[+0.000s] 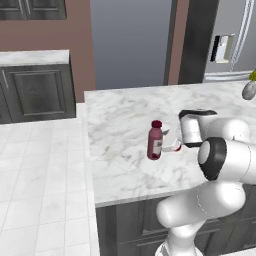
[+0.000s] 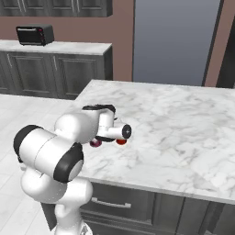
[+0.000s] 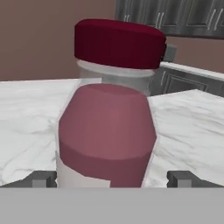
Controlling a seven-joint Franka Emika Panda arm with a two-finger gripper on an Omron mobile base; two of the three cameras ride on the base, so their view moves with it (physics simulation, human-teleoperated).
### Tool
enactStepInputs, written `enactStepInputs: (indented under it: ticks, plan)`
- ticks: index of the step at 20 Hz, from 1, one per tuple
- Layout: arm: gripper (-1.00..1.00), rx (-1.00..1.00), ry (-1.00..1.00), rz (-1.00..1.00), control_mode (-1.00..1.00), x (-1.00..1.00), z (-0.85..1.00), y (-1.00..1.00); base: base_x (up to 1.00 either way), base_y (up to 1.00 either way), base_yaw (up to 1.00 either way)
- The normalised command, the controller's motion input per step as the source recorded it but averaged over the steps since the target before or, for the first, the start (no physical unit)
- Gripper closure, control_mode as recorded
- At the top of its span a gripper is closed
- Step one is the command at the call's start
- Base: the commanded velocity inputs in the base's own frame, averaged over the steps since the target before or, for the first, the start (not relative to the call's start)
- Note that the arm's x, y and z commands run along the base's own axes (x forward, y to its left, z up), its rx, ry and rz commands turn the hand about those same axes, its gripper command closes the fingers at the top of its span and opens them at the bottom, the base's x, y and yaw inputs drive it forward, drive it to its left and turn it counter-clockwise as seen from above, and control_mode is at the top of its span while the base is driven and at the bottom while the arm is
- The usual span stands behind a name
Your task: Pick the juice, can from the counter and place them in the open cabinet.
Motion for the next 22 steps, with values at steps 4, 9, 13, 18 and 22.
enactStepInputs:
  ticks: [4,9,13,18,22]
  plan:
    - [-1.00,0.00,0.02,0.02,-1.00,0.00,0.00,0.22,0.00,0.00,0.00]
    - [-1.00,0.00,0.00,0.01,-1.00,0.00,0.00,0.12,0.00,0.00,0.00]
    - [-1.00,0.00,0.00,0.00,-1.00,0.00,0.00,0.00,0.00,0.00,0.00]
    - [1.00,0.00,0.00,0.00,-1.00,0.00,0.00,0.00,0.00,0.00,0.00]
    - [1.00,0.00,0.00,0.00,-1.00,0.00,0.00,0.00,0.00,0.00,0.00]
